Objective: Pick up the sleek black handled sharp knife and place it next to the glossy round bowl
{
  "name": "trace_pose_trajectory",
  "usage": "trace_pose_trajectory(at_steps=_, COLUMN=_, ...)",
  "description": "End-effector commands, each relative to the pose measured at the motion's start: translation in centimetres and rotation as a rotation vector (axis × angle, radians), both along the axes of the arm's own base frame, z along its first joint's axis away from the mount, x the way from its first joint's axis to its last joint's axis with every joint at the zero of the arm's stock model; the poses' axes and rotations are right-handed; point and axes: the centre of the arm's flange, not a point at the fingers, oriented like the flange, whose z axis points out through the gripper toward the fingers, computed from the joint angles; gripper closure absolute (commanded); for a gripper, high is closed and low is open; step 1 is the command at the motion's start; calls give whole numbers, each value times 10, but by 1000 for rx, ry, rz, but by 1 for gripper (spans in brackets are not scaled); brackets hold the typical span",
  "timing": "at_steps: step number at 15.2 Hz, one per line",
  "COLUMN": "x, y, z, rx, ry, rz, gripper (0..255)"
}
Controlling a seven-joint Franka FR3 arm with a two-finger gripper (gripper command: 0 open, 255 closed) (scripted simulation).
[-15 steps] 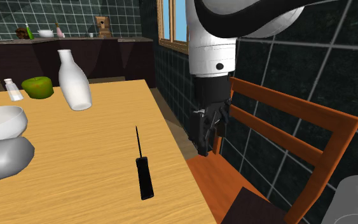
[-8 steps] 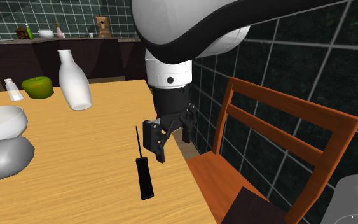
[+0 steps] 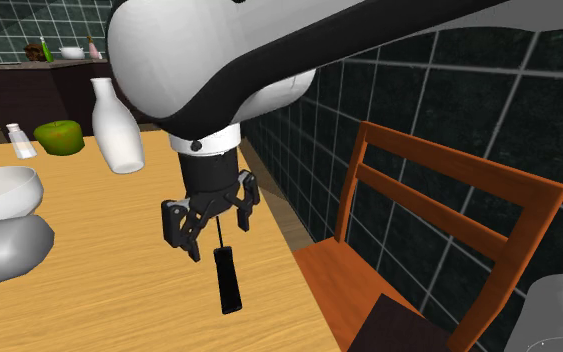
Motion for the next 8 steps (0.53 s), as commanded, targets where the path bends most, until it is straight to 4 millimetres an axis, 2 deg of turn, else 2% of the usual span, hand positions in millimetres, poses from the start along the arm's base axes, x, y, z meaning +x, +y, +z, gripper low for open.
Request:
trace_pose_trajectory(at_steps=1, x=2, y=2, z=-10, rx=0, ry=-4, rz=-2, gripper=0)
trace_pose_trajectory(at_steps=5, x=1, y=2, z=-31, rx=0, ry=-4, rz=-2, gripper=0)
trace_pose_trajectory(at_steps=8, x=1, y=2, z=-34, rx=0, ry=-4, rz=-2, gripper=0)
